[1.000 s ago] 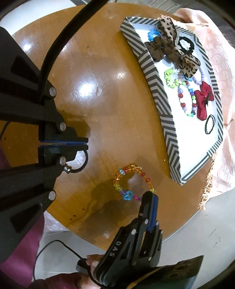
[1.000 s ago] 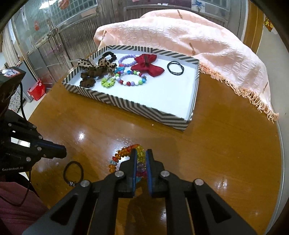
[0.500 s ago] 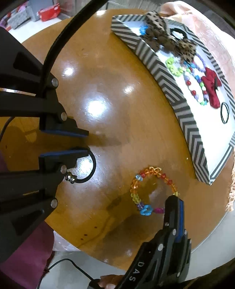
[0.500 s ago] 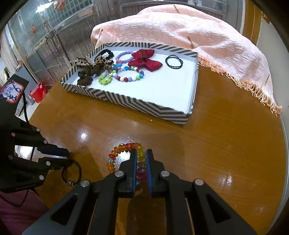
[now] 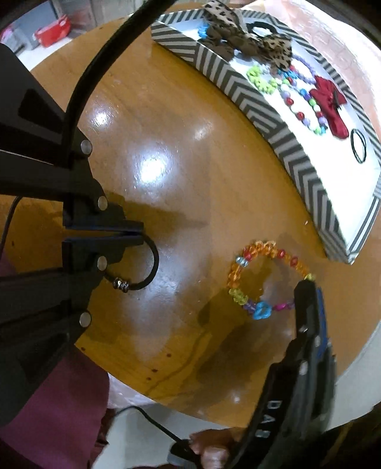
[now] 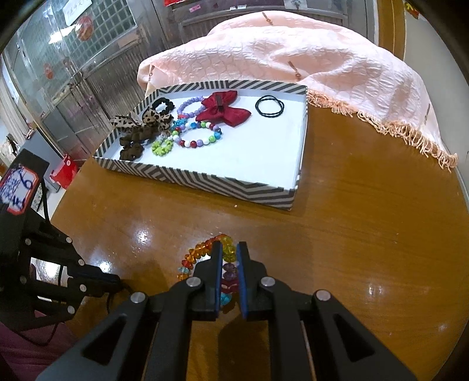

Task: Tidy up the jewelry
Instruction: 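Carry both items into the tray and open both tools to release them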

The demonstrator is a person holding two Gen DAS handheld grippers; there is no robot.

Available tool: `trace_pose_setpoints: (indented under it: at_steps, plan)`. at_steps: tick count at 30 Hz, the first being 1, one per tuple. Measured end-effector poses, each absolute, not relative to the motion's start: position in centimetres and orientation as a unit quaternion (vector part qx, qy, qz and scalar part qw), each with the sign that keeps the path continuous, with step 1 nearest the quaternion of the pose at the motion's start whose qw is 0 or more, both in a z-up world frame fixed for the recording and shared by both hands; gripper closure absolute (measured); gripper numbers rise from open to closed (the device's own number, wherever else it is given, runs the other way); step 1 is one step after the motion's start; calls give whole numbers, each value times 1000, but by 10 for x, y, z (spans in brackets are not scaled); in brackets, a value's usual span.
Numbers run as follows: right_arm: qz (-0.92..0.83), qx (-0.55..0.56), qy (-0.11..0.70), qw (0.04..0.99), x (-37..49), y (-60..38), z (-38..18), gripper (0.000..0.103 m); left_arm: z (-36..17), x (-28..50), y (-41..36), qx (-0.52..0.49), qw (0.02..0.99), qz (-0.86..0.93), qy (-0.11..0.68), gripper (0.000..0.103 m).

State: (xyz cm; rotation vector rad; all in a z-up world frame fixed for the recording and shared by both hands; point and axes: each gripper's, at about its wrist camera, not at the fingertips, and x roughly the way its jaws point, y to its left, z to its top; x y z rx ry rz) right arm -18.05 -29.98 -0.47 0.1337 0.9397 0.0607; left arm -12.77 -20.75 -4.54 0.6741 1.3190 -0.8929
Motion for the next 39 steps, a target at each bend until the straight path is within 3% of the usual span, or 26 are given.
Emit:
trace_pose_setpoints:
  at_steps: [26,39]
  plan:
    - [30,15,410,912,-131,-310,87,94,40,-5,-179,137,756,-354,534,103]
    - [51,30,457,887,-62,-312,46,94,7,29,-206,91,742,-328,577,103]
